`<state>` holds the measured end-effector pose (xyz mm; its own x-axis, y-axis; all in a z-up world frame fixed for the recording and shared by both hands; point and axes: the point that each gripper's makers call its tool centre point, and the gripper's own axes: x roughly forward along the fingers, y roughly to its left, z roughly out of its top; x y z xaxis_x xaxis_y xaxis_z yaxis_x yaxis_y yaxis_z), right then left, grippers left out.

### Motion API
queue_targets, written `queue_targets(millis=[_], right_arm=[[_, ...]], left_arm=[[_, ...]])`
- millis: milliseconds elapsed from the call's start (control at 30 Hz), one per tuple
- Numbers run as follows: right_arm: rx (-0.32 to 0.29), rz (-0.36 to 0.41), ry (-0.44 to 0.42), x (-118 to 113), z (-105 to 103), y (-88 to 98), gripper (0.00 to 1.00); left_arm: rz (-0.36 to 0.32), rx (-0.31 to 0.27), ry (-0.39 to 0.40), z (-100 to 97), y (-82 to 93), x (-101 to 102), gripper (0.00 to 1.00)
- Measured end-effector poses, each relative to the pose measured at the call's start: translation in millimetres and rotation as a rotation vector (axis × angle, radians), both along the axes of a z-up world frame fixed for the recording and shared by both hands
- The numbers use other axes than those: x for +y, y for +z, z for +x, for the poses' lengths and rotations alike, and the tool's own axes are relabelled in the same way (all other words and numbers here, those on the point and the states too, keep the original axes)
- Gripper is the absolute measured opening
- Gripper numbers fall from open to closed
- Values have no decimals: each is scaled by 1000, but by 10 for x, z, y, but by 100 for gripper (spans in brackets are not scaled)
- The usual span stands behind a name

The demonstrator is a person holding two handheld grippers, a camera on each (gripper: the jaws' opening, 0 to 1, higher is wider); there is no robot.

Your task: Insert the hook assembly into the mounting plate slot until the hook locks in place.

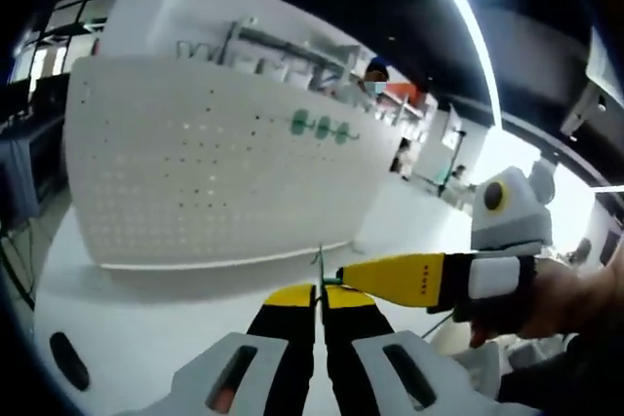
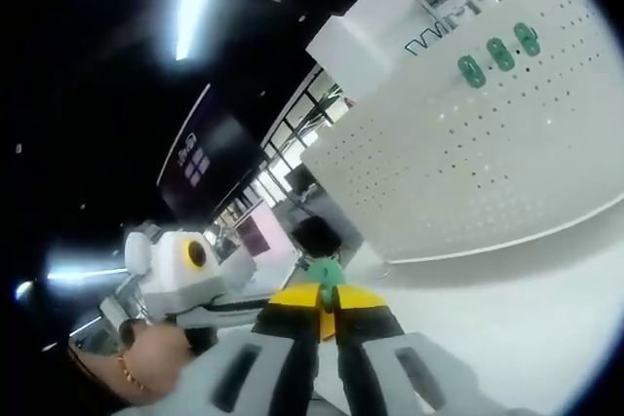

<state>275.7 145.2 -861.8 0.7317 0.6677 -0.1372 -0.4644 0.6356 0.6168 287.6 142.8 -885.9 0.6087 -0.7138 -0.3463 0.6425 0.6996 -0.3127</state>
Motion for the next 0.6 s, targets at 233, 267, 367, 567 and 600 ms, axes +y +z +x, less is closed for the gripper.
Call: queue_targets(millis=[233,267,367,567,600], right_arm=[[25,-18,21,-14,-17,-62,0],[32,-17,23,-8,-23,-71,0],[40,-34,39,-1,-36,-117,0],[48,-64,53,-8,-41,-191,0],[54,-62,52,-22,-37,-204,0]], left_arm=[[10,0,-27,-34,-59,-12,3],[21,-7,-28,-36,-68,-10,3],[87,-22,-53,-63,-116,-11,3],[137,-34,-90,-82,-188,-32,7],[130,-32,-92,-86,-185,-38,8]])
